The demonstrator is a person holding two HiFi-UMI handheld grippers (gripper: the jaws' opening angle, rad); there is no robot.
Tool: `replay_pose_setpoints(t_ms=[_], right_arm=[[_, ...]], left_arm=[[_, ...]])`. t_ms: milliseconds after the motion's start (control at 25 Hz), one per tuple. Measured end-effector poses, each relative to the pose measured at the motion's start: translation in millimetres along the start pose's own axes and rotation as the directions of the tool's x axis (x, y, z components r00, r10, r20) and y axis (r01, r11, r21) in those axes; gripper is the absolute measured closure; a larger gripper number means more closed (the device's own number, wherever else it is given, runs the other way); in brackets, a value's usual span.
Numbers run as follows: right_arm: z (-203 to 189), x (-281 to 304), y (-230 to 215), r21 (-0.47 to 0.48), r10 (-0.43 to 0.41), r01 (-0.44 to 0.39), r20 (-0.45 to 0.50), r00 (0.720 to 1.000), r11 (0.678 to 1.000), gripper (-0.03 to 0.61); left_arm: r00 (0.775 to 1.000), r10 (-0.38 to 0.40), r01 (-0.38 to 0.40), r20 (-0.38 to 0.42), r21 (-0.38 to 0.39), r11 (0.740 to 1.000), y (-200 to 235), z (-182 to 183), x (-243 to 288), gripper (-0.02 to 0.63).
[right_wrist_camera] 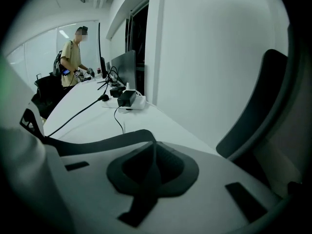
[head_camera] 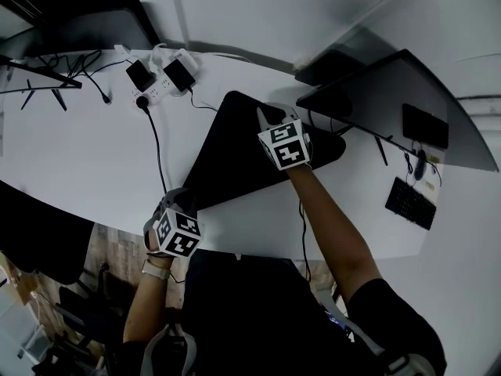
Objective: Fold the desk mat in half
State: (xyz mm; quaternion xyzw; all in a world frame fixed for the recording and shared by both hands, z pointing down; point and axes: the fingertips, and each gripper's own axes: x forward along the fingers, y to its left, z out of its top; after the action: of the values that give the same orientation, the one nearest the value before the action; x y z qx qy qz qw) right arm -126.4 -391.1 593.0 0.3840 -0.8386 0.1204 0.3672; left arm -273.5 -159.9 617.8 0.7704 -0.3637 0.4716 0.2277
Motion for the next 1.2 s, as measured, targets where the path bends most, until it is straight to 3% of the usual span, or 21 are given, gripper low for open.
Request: replay_pose_setpoints(t_ms=[560,920,1200], right_arm=[[-1.1,-76.0,13.1,0.053,0.015,-0.018,0.052,0.999,0.998,0.557],[-8.6,-136.1,14.4,0.089,0.023,-0.030,0.076,0.997,0.996,0.557],[-14.1,-189.2,12.5,0.117,0.009,-0.023,0.121,0.993,0.993,0.557]], left_arm=[[0.995,0.037,-0.034,0.092,-0.038,0.999,-8.1,28.2,-17.4,0.604],[0.983,0.037,-0.032,0.181,-0.027,0.999,-19.1,73.9,-30.5,0.604],[0.960,0.007,0.005,0.279,-0.039,0.999,-36.5,114.8,-42.1,0.606]])
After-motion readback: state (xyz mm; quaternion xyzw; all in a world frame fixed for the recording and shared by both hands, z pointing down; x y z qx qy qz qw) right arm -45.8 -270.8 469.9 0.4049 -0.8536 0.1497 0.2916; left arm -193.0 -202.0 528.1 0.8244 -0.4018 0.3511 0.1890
